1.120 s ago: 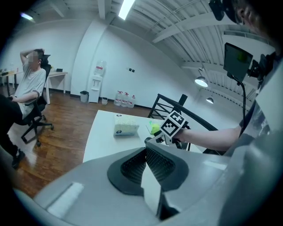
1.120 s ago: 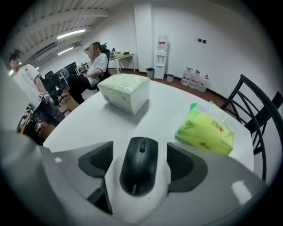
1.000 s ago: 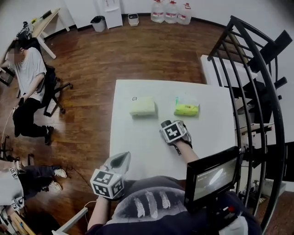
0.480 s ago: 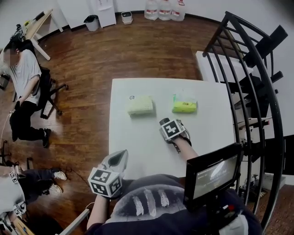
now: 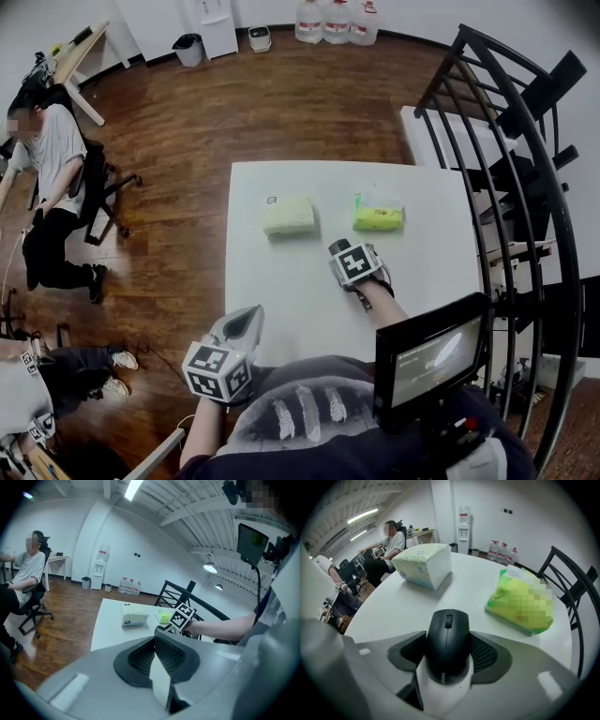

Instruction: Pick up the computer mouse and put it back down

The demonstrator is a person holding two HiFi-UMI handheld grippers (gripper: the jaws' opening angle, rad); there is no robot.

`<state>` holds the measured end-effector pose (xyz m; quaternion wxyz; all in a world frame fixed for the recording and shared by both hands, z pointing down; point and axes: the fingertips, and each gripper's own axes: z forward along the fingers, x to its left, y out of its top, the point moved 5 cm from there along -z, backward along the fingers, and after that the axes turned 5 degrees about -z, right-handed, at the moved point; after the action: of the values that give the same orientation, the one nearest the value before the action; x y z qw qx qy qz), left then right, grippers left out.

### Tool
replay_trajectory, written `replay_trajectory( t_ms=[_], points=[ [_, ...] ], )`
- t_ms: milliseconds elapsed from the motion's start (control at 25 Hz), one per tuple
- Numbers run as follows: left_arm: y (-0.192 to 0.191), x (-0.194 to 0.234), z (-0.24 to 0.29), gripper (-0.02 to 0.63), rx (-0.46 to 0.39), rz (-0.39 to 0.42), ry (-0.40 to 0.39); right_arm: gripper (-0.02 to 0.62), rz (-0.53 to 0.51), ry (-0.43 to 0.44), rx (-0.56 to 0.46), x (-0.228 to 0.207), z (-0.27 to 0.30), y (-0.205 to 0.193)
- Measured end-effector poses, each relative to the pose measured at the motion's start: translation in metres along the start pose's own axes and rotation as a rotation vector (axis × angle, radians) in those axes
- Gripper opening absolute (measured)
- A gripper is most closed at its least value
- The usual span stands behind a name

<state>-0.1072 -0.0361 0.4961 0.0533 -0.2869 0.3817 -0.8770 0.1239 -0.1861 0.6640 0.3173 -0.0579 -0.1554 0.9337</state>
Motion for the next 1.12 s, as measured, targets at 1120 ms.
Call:
replay_trajectory(
  t_ms=[1120],
  points=[
    [-0.016, -0.003, -0.031, 0.015, -0.050, 0.038, -0.080, 0.296, -0.207, -0.028, -0.275, 0.054, -0.163, 0.037]
  ],
)
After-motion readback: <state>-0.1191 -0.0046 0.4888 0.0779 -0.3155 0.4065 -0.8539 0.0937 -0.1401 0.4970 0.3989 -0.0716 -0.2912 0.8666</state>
